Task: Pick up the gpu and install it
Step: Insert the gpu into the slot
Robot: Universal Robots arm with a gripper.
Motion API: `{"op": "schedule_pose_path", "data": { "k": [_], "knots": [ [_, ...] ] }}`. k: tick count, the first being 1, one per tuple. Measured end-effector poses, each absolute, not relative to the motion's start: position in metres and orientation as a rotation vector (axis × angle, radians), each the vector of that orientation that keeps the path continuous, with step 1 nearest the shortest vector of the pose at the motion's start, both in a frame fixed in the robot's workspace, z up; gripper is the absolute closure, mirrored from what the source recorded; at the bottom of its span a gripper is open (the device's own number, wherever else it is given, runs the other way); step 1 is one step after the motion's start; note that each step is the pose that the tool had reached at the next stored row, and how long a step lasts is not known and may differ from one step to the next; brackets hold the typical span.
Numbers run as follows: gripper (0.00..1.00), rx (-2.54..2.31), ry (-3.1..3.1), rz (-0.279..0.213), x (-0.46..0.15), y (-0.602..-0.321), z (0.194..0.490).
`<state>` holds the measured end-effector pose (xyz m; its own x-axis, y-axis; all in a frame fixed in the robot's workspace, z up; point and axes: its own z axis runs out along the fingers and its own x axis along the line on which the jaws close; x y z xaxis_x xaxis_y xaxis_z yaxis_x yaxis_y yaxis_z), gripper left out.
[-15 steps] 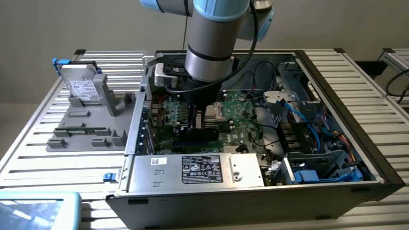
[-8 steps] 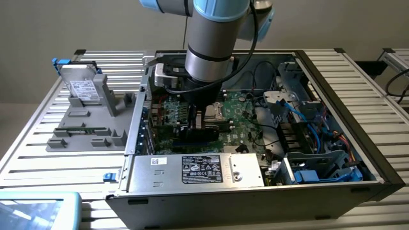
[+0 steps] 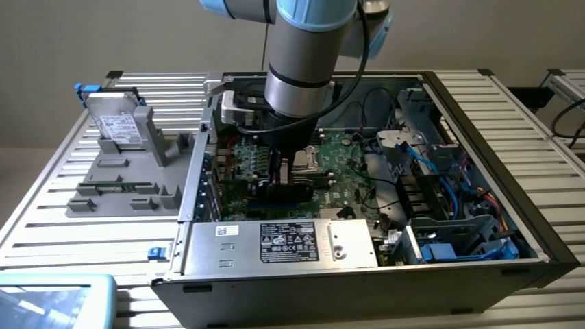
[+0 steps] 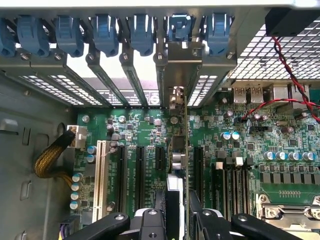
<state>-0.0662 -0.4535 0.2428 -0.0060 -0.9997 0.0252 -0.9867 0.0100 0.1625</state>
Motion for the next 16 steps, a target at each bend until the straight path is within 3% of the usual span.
{"op": "schedule_pose_path", "data": {
  "k": [16],
  "knots": [
    [0.71, 2.111, -2.136, -0.152, -0.0661, -0.4539, 0.2432]
  ]
}}
